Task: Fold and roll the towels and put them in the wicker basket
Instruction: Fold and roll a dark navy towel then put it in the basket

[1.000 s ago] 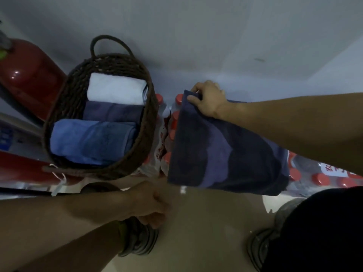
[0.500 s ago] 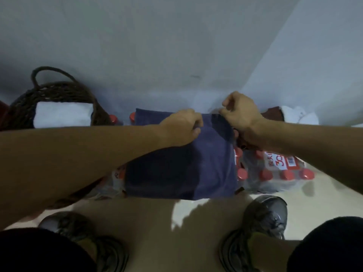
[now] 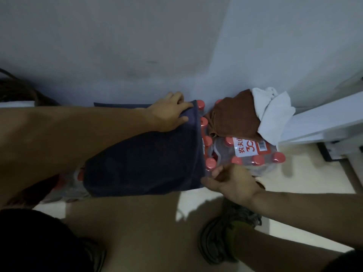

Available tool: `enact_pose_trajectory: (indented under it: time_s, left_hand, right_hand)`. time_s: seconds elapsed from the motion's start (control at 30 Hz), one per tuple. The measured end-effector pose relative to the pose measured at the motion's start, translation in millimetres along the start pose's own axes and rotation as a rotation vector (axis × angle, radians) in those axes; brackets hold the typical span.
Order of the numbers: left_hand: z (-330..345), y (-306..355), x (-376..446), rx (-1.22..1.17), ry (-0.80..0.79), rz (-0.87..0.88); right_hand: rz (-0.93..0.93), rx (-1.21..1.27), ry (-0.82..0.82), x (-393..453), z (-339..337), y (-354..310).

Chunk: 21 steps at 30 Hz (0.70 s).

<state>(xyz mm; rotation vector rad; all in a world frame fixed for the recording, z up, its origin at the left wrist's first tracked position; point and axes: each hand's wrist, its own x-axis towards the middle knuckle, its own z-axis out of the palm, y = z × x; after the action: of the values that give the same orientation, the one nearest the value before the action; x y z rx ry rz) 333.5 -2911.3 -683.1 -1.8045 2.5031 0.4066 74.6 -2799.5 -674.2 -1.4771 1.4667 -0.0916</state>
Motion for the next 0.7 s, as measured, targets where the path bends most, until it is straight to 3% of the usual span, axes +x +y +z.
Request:
enact_pose_trajectory:
  time_s: [0.13, 0.7]
  left_hand:
    - [6, 0, -1, 0.032, 0.033, 0.013]
    - [8, -6, -3, 0.1, 0.01, 0.071]
  right_hand:
    - [0.139, 0.158, -0.106, 1, 20, 7]
    - [0.215, 0.225, -0.334, 1, 3, 33]
